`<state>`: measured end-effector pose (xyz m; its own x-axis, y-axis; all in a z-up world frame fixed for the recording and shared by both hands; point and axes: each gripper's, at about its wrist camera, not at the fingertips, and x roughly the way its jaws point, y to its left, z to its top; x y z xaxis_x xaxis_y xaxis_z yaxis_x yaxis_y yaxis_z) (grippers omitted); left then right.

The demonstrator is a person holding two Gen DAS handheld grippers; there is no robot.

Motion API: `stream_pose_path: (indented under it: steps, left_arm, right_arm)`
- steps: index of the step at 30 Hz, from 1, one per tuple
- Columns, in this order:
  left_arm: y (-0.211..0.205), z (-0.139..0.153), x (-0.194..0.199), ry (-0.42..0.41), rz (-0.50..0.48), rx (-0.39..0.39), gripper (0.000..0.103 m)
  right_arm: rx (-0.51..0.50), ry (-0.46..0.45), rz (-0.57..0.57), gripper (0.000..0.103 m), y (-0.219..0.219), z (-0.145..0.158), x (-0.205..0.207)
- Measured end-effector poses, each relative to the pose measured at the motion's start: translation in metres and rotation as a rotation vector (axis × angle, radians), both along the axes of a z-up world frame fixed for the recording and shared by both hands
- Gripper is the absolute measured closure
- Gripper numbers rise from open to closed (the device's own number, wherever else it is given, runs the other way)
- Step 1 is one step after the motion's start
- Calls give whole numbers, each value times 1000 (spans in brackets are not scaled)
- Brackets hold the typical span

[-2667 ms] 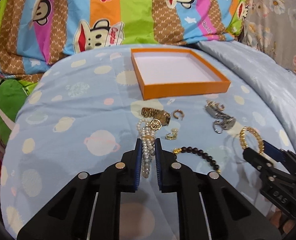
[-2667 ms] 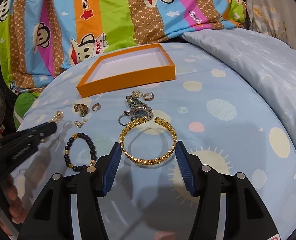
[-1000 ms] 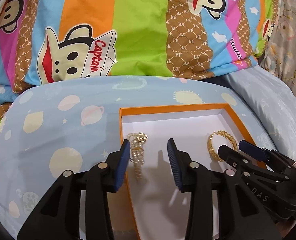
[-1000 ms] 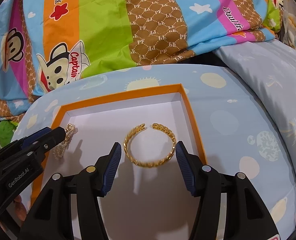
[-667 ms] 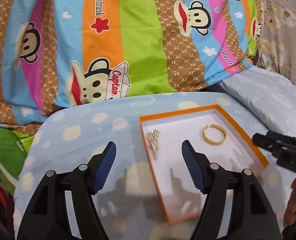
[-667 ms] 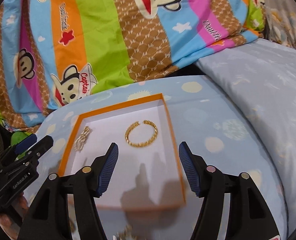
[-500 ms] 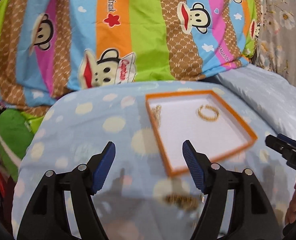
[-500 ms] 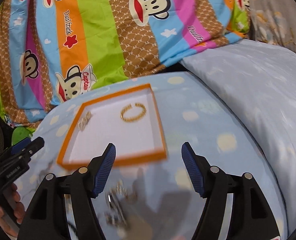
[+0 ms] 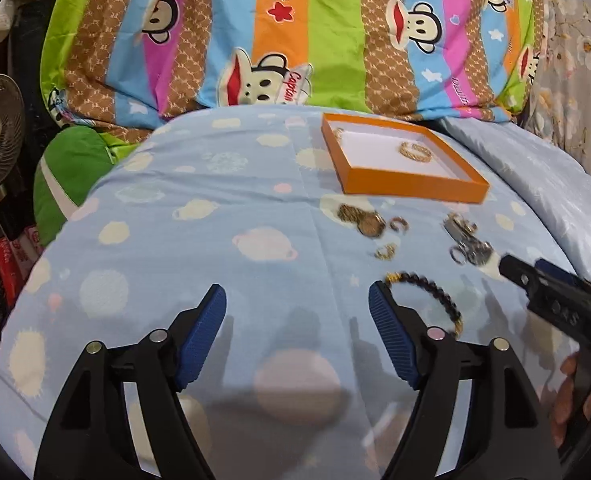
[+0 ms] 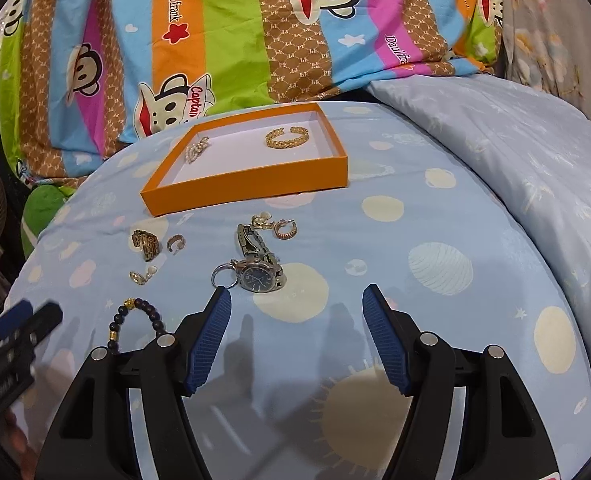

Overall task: Organize jewelry
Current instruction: 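Close the left tool on the black bead bracelet while the right tool grasps the silver watch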

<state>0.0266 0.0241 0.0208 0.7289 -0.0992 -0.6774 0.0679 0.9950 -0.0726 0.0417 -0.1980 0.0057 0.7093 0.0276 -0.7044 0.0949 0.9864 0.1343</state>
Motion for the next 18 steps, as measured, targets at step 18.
stream_pose_path:
  steps: [18]
  left_arm:
    - [-11,-12,3,67,-36,-26,30]
  right_arm:
    - [2,90,26,44,17,-11,41]
